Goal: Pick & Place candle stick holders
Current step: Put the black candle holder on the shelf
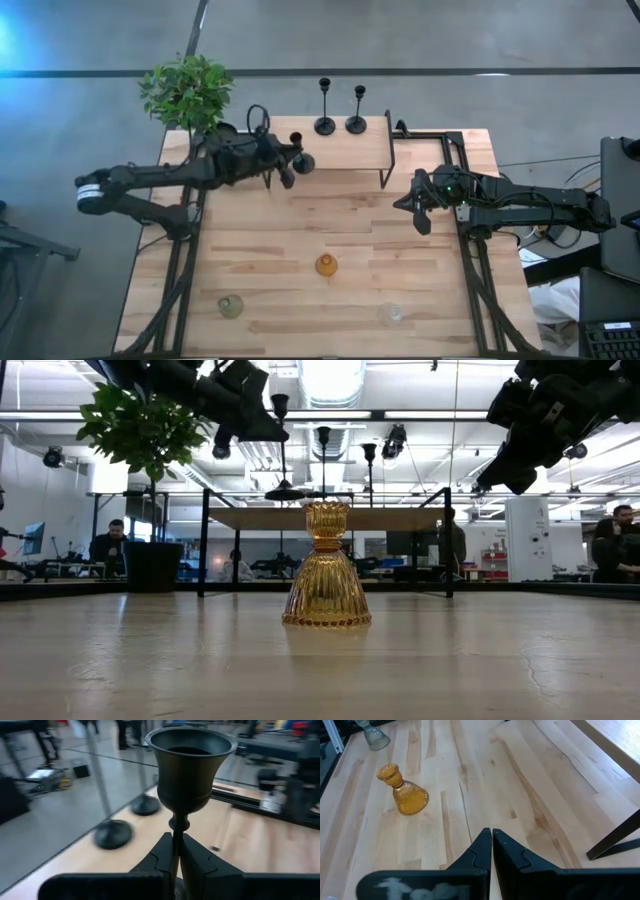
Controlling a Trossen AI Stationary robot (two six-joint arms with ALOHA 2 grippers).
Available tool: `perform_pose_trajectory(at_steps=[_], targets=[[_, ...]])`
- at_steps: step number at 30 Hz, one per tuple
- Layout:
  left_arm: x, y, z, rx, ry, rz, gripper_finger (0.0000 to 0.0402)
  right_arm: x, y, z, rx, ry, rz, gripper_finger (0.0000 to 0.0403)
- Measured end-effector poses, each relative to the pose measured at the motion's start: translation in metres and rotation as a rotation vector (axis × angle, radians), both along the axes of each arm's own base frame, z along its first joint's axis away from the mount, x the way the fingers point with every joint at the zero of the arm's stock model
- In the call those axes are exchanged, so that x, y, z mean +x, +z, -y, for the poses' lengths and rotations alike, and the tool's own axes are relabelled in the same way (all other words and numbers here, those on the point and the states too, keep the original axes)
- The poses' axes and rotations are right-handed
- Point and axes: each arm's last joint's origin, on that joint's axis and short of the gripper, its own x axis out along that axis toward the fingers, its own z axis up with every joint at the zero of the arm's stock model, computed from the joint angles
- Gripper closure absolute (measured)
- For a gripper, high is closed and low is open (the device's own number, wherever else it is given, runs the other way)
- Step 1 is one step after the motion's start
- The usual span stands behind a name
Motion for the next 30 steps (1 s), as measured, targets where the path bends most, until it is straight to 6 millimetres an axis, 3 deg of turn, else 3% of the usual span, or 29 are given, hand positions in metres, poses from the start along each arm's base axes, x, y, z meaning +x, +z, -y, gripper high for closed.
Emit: perform_pose_trajectory(at_steps=[19, 30], targets=[[-0.025, 0.000, -0.060, -0.048, 0.247, 0.062, 0.0383, 0.000, 0.000, 0.000, 0.000, 0.000, 0.000, 0.0390], [0.005, 0.012, -0.090, -0.010, 0.239, -0.080, 0.0383, 0.000, 0.000, 0.000, 0.001, 0.000, 0.000, 0.0390]])
